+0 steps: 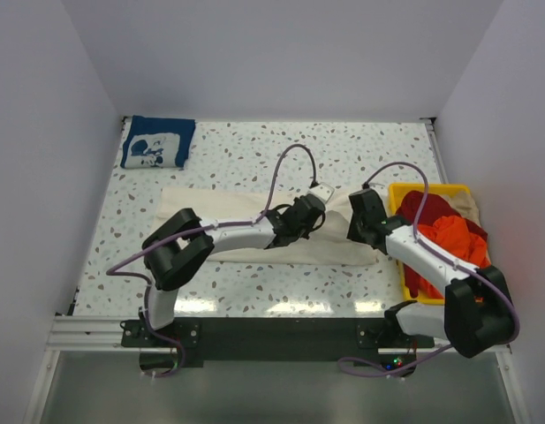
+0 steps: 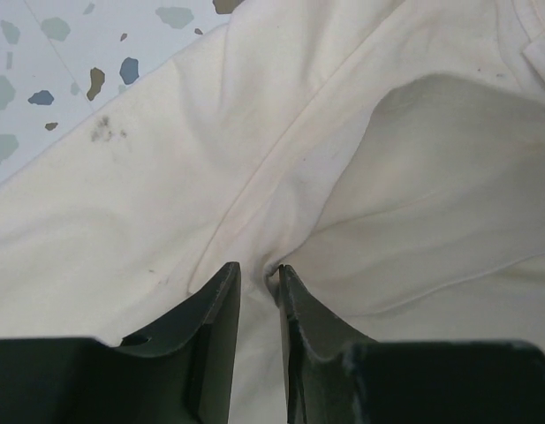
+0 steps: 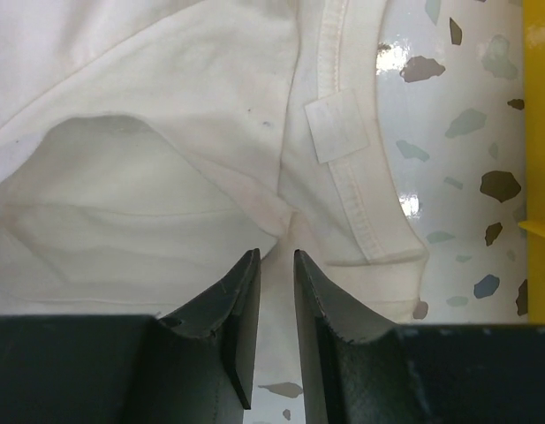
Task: Fold and stack the t-shirts
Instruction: Fold the tshirt
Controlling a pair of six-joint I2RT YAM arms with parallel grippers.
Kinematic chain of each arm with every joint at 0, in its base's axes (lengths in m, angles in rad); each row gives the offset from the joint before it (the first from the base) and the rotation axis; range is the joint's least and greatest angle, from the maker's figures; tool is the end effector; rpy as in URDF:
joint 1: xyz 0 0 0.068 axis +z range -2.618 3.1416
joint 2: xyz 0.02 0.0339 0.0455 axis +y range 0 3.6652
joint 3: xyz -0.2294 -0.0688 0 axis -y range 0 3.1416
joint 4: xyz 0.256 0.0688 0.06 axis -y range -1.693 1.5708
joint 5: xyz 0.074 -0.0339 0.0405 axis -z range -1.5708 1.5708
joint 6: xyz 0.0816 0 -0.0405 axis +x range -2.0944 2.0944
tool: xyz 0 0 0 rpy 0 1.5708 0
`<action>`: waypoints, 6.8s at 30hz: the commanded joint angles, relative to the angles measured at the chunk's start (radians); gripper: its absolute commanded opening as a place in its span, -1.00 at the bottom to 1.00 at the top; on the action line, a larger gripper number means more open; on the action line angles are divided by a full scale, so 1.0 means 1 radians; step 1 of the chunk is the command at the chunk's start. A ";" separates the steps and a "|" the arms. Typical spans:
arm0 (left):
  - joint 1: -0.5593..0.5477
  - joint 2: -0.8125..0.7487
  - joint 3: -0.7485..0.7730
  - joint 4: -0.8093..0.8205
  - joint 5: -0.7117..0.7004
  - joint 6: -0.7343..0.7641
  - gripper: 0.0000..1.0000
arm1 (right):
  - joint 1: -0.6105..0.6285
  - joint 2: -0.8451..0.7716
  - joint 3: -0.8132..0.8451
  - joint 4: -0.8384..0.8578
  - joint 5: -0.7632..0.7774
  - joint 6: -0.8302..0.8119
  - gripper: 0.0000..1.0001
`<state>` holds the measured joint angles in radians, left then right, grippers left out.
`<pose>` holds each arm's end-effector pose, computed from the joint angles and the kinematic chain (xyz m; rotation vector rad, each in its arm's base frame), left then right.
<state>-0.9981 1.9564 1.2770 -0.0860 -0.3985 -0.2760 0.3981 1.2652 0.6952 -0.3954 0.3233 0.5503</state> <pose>0.2709 -0.3617 0.1085 0.6174 2.1862 -0.2061 0.2728 0.0866 0.1202 0.3122 2.4451 -0.0061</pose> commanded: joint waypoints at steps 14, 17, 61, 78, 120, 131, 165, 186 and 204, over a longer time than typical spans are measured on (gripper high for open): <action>-0.004 -0.151 -0.129 0.071 -0.013 -0.088 -0.59 | -0.004 -0.115 -0.048 -0.026 0.014 0.010 -0.68; -0.005 -0.169 -0.163 0.114 0.007 -0.103 -0.59 | -0.004 -0.133 -0.062 -0.031 0.013 0.013 -0.69; -0.022 -0.174 -0.280 0.282 0.075 -0.154 -0.14 | -0.004 -0.199 -0.128 0.047 -0.096 0.040 -0.27; -0.022 -0.157 -0.258 0.259 0.064 -0.164 -0.86 | -0.004 -0.182 -0.135 0.072 -0.127 0.057 -0.77; -0.020 -0.338 -0.285 0.115 0.133 -0.187 -0.16 | 0.002 -0.355 -0.142 -0.088 -0.271 0.050 -0.29; 0.044 -0.240 -0.127 0.124 0.302 -0.172 -0.75 | -0.036 -0.054 0.184 -0.002 -0.150 0.059 -0.18; 0.245 -0.441 -0.278 0.042 0.215 -0.269 -0.18 | -0.216 0.991 1.036 -0.138 -0.182 -0.067 -0.18; 0.299 -0.412 -0.528 0.103 0.015 -0.213 -0.35 | -0.107 0.520 0.646 -0.002 -0.208 -0.006 0.07; 0.104 -0.332 -0.541 0.055 0.047 -0.275 -0.53 | -0.120 0.689 0.608 -0.045 -0.122 -0.047 0.04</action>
<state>-0.8536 1.5944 0.7200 -0.0101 -0.3748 -0.5140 0.2985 1.9015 1.2484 -0.4133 0.1402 0.5312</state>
